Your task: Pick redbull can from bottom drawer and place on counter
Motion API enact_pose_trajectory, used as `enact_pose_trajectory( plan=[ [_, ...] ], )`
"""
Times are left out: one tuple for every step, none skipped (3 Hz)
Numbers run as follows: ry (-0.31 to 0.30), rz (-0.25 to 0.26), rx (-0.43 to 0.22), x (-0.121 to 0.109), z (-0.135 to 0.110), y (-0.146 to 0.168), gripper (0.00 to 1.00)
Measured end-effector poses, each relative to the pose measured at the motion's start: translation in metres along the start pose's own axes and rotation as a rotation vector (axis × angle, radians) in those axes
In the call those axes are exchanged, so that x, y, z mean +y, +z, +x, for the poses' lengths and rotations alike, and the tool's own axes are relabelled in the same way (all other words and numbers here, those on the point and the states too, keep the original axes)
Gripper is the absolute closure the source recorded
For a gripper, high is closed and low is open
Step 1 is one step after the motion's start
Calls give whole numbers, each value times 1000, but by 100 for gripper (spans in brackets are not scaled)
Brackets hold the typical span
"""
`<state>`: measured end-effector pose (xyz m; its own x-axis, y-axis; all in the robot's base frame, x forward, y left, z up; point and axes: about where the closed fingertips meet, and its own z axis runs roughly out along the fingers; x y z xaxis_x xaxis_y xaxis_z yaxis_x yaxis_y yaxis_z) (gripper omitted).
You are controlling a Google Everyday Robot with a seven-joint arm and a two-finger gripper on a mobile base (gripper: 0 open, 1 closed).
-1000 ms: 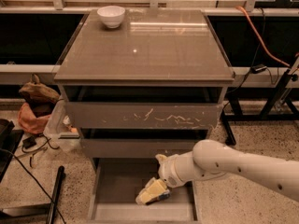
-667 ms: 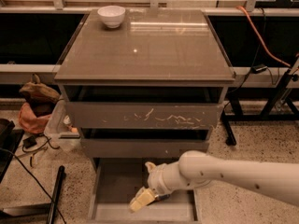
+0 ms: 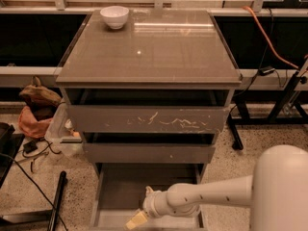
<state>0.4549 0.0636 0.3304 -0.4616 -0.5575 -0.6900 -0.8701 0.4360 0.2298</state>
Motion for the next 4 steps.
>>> enact_pose_trajectory(
  plan=[
    [34,41,-12,-5,13,14,0],
    [31,43,-12,-6,12,13,0],
    [17,100,3,-28,30,19,0],
    [-2,166,27,-61,46,16,0]
  ],
)
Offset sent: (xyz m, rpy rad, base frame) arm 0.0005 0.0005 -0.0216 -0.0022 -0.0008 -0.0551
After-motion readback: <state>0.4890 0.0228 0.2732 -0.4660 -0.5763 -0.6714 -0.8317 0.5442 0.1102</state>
